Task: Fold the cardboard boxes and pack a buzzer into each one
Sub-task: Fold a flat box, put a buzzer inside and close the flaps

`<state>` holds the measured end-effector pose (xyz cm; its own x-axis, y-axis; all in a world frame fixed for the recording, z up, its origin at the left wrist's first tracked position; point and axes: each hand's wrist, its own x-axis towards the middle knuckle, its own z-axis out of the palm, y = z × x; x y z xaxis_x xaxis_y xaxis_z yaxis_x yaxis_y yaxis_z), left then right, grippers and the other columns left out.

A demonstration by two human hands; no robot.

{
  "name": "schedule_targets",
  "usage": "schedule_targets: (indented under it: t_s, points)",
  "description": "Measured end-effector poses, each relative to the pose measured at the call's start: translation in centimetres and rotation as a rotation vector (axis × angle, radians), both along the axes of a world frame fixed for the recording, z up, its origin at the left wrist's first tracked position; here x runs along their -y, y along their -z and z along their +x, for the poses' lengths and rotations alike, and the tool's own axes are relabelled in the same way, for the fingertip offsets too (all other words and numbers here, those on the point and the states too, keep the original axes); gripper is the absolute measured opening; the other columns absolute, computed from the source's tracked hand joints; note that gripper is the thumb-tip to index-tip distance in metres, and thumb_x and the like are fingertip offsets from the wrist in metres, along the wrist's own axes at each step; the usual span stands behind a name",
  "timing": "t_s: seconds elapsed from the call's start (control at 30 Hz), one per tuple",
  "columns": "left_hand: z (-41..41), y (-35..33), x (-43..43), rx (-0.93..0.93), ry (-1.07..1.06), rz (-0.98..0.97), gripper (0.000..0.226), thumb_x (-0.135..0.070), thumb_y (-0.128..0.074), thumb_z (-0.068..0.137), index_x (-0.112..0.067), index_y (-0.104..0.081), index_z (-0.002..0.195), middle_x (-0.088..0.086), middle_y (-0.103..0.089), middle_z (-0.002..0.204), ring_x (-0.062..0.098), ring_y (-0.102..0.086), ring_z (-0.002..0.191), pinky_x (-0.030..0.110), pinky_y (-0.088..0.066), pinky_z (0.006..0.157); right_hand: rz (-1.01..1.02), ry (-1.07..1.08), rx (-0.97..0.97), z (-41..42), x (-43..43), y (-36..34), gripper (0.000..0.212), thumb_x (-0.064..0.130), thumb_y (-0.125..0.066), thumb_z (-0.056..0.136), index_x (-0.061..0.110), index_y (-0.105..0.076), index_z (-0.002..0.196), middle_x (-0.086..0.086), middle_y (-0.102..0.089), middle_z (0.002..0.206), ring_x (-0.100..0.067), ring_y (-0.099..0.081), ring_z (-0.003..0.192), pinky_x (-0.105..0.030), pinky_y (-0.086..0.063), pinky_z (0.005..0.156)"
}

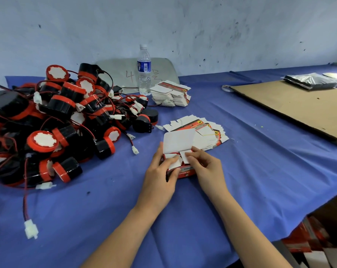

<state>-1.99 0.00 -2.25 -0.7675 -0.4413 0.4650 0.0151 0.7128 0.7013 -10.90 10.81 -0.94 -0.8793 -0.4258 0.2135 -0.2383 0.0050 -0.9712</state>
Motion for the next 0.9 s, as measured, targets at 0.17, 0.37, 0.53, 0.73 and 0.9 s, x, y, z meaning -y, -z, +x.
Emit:
schedule_targets:
  t_s: [0.17,0.37,0.53,0.73,0.9]
  points:
    - [0.2,0.1,-1.0,-0.046,-0.092,-0.161,0.028,0.004,-0.063,0.087,-0.011,-0.072,0.11,0.016,-0.043,0.138,0.031,-0.046,0.128,0.036,-0.045,0.1,0.04,0.076,-0.121,0.5,0.0,0.5,0.012,0.001,-0.066,0.086,0.011,-0.074,0.087,0.003,-0.061,0.101,0.002,-0.06,0.092,-0.007,-0.042,0.079]
    - [0.5,-0.4,-0.6,-0.019,0.009,-0.145,0.036,-0.001,-0.06,0.083,-0.014,-0.068,0.116,0.0,-0.057,0.116,0.018,-0.056,0.107,0.028,-0.049,0.09,0.172,0.069,-0.301,1.6,0.6,0.6,0.02,0.005,-0.066,0.086,0.02,-0.072,0.098,0.016,-0.054,0.102,-0.007,-0.058,0.087,-0.018,-0.048,0.076]
    - [0.5,-0.7,-0.6,-0.013,0.044,-0.052,0.037,-0.049,-0.062,0.082,-0.015,-0.07,0.095,-0.008,-0.058,0.103,0.01,-0.057,0.097,0.015,-0.044,0.08,-0.19,0.061,-0.293,2.1,0.3,-1.2,0.01,0.017,-0.053,0.084,0.026,-0.052,0.086,0.018,-0.059,0.079,-0.002,-0.055,0.074,-0.011,-0.042,0.067]
    - [0.0,-0.5,-0.2,-0.003,0.049,-0.064,0.029,-0.029,-0.081,0.076,-0.013,-0.07,0.097,-0.002,-0.059,0.106,0.011,-0.058,0.094,0.004,-0.037,0.08,-0.079,0.004,-0.232,0.7,1.2,-3.1,0.014,0.015,-0.061,0.09,0.027,-0.065,0.083,0.007,-0.065,0.074,-0.008,-0.06,0.073,-0.023,-0.048,0.07]
    - [0.0,-0.4,-0.2,-0.048,0.075,-0.026,0.038,-0.023,-0.081,0.076,-0.021,-0.07,0.112,-0.006,-0.061,0.112,0.006,-0.057,0.101,0.01,-0.043,0.085,0.12,-0.111,-0.198,0.4,1.3,-2.6,0.006,0.023,-0.073,0.083,0.023,-0.075,0.088,0.008,-0.073,0.087,-0.006,-0.067,0.087,-0.026,-0.053,0.081]
